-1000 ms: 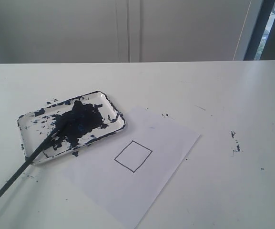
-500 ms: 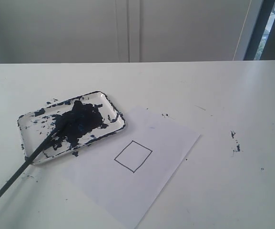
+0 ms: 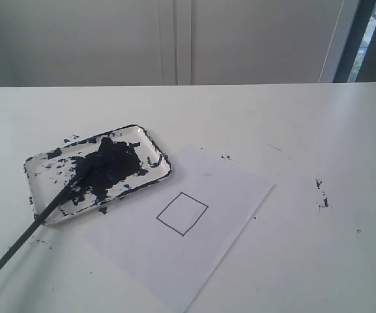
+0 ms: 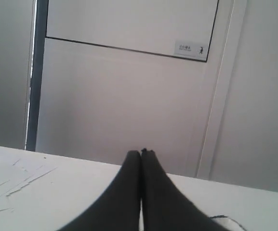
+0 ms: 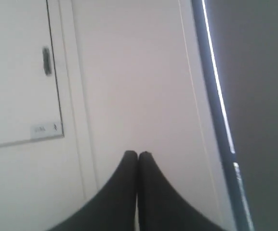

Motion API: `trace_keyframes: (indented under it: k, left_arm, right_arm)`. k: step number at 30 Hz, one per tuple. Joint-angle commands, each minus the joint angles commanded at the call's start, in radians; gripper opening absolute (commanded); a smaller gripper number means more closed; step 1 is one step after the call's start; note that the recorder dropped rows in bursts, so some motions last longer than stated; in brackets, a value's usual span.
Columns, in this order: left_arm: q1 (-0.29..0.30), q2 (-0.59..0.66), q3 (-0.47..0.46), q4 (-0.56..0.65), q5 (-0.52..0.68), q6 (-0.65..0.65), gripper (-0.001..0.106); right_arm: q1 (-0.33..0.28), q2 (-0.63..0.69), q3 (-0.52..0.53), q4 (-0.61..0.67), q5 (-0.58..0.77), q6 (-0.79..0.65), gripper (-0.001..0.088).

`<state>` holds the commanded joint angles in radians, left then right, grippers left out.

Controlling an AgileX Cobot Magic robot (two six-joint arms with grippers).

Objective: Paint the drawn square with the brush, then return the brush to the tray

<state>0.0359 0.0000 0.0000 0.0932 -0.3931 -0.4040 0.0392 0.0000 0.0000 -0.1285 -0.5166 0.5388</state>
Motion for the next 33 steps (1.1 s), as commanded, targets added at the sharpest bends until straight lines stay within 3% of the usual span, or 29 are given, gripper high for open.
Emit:
trace_keyframes:
  k: [3,7,11,14,19,25,29,33]
  left_arm:
    - [0.000,0.000,-0.037,0.110,0.003,-0.027,0.000]
    - [0.000,0.000,-0.108,0.275,0.033,-0.129,0.000]
    - [0.000,0.000,-0.221,0.319,0.215,-0.167,0.000]
    - [0.000,0.000,-0.289,0.397,0.272,-0.167,0.000]
    - [0.000,0.060,-0.377,0.411,0.314,-0.165,0.000]
    - [0.000,0.179,-0.462,0.408,0.492,-0.163,0.000]
    - [0.000,0.250,-0.501,0.396,0.528,-0.091,0.000]
    - [-0.004,0.301,-0.504,0.294,0.550,-0.020,0.000]
  right_arm:
    - [0.000,0.000,-0.011,-0.053,0.027,0.024,0.0000]
    - [0.000,0.000,-0.091,-0.165,0.164,0.122,0.0000]
    - [0.000,0.000,-0.194,-0.292,0.280,0.195,0.0000]
    - [0.000,0.000,-0.273,-0.389,0.296,0.198,0.0000]
    - [0.000,0.071,-0.373,-0.399,0.336,0.210,0.0000]
    - [0.010,0.229,-0.467,-0.483,0.397,0.343,0.0000]
    - [0.066,0.341,-0.498,-0.692,0.349,0.471,0.0000]
    - [0.127,0.465,-0.500,-1.108,0.192,0.768,0.0000]
